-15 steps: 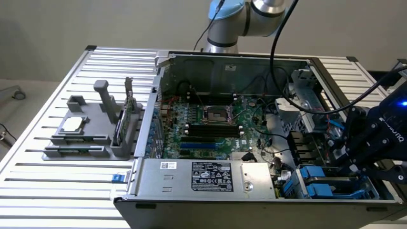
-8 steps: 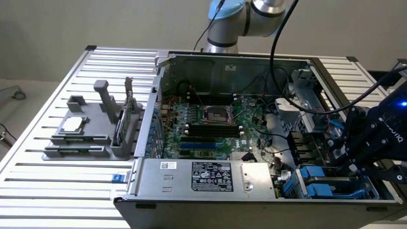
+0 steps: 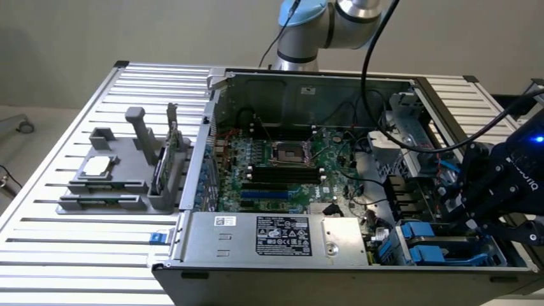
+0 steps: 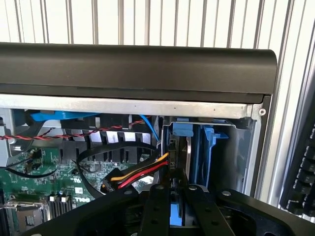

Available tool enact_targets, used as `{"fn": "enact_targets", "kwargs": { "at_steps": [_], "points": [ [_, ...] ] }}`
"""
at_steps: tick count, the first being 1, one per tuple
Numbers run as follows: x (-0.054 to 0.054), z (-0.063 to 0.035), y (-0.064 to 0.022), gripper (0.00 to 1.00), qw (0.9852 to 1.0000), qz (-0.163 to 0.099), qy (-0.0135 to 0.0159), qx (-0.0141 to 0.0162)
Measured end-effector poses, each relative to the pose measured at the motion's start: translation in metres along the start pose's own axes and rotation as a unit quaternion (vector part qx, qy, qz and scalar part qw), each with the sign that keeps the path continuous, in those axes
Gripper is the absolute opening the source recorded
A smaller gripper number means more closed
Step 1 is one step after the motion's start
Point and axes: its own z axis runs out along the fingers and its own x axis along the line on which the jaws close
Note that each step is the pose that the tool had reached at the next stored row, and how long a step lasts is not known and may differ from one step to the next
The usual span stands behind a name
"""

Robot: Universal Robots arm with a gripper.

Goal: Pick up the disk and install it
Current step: 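Insert the first disk wire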

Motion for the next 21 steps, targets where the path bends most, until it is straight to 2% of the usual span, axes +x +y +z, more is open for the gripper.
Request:
{"fn": "enact_targets", "kwargs": {
  "at_steps": [21],
  "points": [
    [-0.0016,0.0000,-0.0010,0.16,0.9995,0.031,0.0041,-0.0014]
  ]
}}
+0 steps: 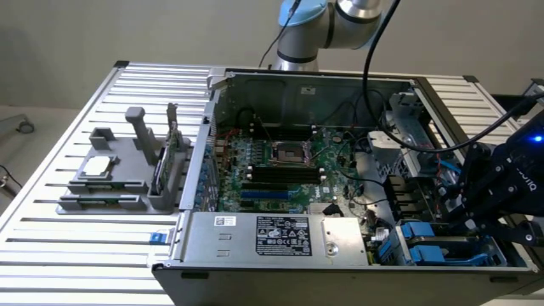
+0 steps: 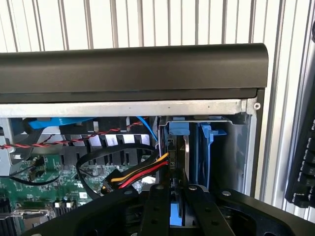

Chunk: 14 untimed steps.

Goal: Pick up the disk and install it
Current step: 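Insert the first disk wire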

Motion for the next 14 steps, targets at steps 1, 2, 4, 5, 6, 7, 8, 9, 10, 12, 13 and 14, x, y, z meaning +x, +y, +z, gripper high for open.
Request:
{"fn": "enact_targets", "kwargs": {
  "at_steps": [1,2,4,5,6,7,8,9,10,12,13,14],
  "points": [
    [0.0000,0.0000,0.0000,0.16,1.0000,0.001,0.0002,-0.0001],
    [0.0000,0.0001,0.0000,0.16,1.0000,0.002,0.0003,-0.0001],
    [0.0000,0.0001,0.0000,0.16,1.0000,0.004,0.0006,-0.0002],
    [0.0000,0.0002,0.0000,0.16,1.0000,0.004,0.0008,-0.0002],
    [-0.0001,0.0003,0.0000,0.16,1.0000,0.005,0.0010,-0.0002],
    [-0.0001,0.0004,0.0001,0.16,1.0000,0.005,0.0012,-0.0002],
    [-0.0001,0.0006,0.0001,0.16,1.0000,0.006,0.0015,-0.0002],
    [-0.0001,0.0008,0.0001,0.16,1.0000,0.006,0.0017,-0.0003],
    [-0.0002,0.0010,0.0001,0.16,1.0000,0.006,0.0020,-0.0003],
    [-0.0002,0.0013,0.0002,0.16,1.0000,0.007,0.0024,-0.0002],
    [-0.0002,0.0015,0.0002,0.16,1.0000,0.007,0.0026,-0.0003],
    [-0.0001,0.0017,0.0002,0.16,1.0000,0.007,0.0030,-0.0003]
  ]
}}
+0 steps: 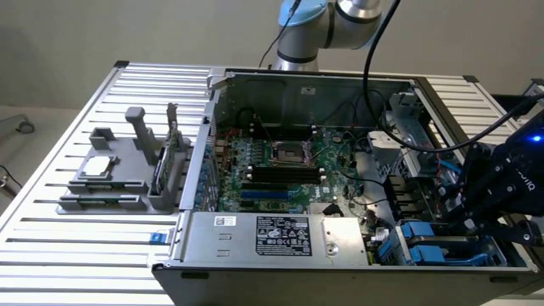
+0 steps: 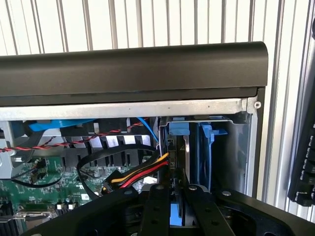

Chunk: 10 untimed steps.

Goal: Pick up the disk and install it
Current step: 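Insert the first disk wire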

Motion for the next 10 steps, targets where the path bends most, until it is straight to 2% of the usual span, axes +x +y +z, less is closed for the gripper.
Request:
{"fn": "enact_targets", "kwargs": {
  "at_steps": [10],
  "points": [
    [-0.0001,0.0000,0.0001,0.16,1.0000,0.001,0.0047,0.0002]
  ]
}}
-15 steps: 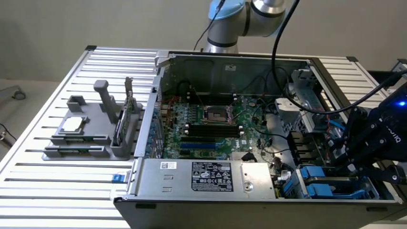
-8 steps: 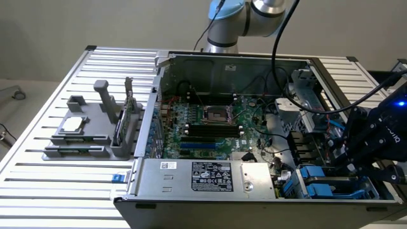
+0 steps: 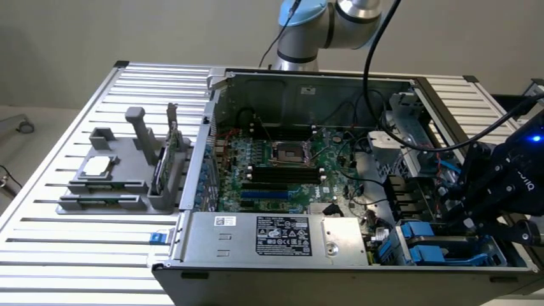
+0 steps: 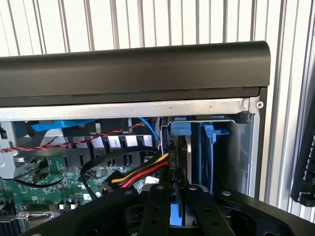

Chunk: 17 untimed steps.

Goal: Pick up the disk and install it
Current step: 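Insert the first disk wire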

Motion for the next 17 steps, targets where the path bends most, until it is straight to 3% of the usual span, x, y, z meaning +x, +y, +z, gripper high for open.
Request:
{"fn": "enact_targets", "kwargs": {
  "at_steps": [9,17],
  "points": [
    [-0.0001,-0.0002,0.0018,0.16,1.0000,0.000,0.0036,0.0002],
    [-0.0018,0.0009,0.0020,0.16,1.0000,0.000,0.0041,0.0002]
  ]
}}
